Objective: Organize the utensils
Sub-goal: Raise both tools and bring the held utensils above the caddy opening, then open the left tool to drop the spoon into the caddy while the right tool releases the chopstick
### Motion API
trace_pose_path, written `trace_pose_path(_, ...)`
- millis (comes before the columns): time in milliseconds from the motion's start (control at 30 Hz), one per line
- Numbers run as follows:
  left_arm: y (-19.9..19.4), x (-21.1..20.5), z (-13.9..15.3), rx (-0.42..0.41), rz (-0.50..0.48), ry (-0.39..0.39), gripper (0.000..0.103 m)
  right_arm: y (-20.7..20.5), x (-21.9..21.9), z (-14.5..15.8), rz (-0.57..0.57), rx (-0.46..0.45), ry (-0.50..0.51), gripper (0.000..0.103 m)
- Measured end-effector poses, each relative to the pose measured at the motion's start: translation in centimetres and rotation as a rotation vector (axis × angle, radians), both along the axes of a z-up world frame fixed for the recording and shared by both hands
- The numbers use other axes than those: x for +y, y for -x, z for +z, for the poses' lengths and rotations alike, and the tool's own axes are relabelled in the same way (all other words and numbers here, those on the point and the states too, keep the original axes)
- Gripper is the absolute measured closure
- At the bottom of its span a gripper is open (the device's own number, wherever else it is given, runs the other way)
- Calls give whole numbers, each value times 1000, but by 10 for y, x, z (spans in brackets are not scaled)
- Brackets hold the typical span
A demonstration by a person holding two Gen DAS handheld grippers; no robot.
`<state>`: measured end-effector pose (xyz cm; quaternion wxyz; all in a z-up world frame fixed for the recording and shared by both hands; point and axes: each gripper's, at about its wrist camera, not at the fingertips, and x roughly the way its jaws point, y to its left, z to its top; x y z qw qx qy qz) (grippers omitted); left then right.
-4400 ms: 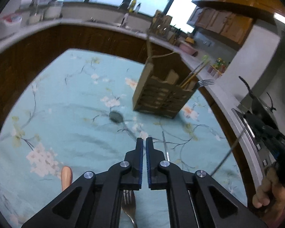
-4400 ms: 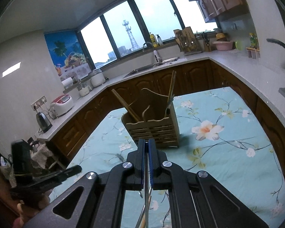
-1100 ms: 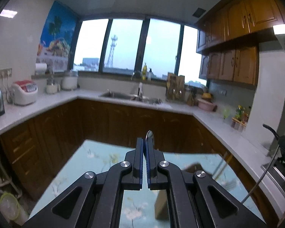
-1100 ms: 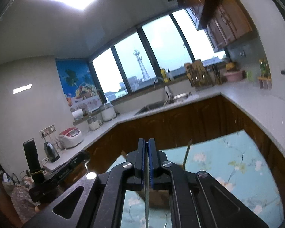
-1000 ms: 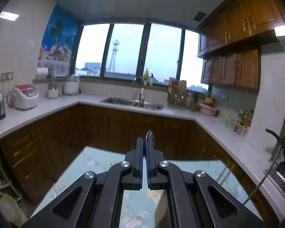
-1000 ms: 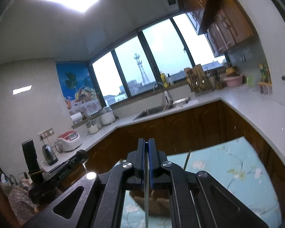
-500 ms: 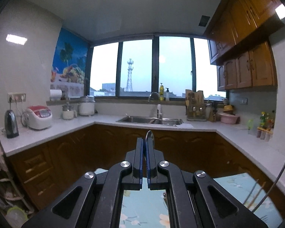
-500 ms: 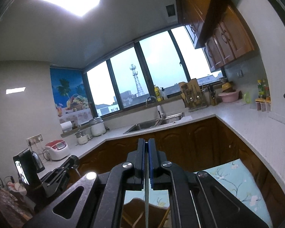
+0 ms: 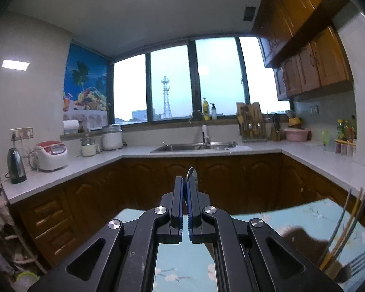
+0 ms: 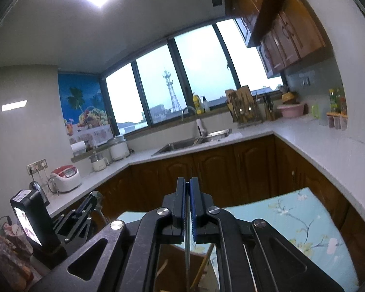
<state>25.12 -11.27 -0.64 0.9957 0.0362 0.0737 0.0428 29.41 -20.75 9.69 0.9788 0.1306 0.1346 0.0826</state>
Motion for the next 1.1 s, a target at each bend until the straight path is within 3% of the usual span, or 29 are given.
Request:
trace_pose_path(433, 0, 32, 29, 99, -118, -78, 101, -6, 2, -33, 32, 114, 11, 100)
trace_pose_path(1100, -31, 72, 66, 198, -191, -31, 100, -9, -8, -36, -5, 147, -7, 95)
